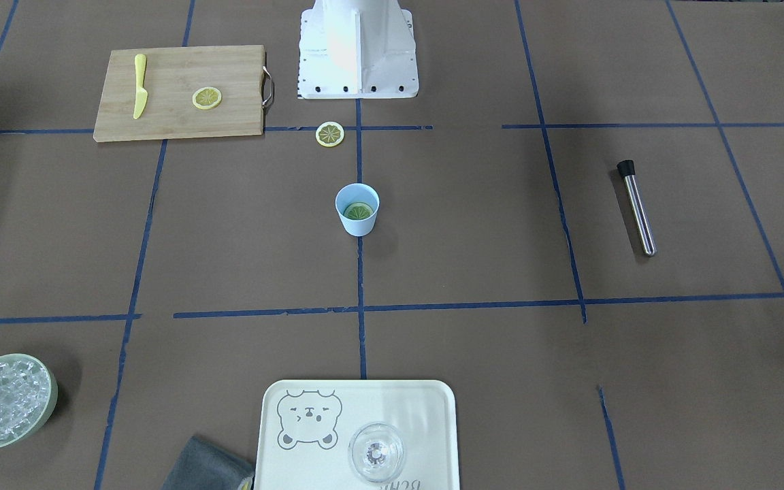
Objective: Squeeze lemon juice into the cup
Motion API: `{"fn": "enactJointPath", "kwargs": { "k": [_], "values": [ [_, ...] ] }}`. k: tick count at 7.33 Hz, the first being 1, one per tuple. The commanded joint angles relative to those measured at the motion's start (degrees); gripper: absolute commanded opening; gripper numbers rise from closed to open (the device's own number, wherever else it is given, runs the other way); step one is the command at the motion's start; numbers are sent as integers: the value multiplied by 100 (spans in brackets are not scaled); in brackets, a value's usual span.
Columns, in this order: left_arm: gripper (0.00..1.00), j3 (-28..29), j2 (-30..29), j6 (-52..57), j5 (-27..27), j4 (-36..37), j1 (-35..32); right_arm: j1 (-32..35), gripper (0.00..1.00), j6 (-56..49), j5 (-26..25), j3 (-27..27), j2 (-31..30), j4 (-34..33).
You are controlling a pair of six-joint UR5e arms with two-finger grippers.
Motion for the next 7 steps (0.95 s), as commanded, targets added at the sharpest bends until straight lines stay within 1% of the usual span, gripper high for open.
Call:
{"fn": "enactJointPath", "kwargs": {
  "k": [1, 2, 3, 5, 7],
  "values": [
    [100, -154, 0, 1, -8, -299, 0, -42, 100, 36, 4, 46, -8, 1],
    [100, -7, -96, 1, -60, -449, 17, -51, 100, 9, -14, 64, -17, 1],
    [100, -110, -184, 27, -61, -407, 8, -129, 100, -8, -101, 108, -8, 10],
    [100, 3, -220, 45, -43, -407, 8, -174, 100, 18, -198, 100, -35, 63],
    [100, 12, -159, 19, -52, -363, 0, -209, 100, 35, -863, 152, -17, 63]
  ]
}}
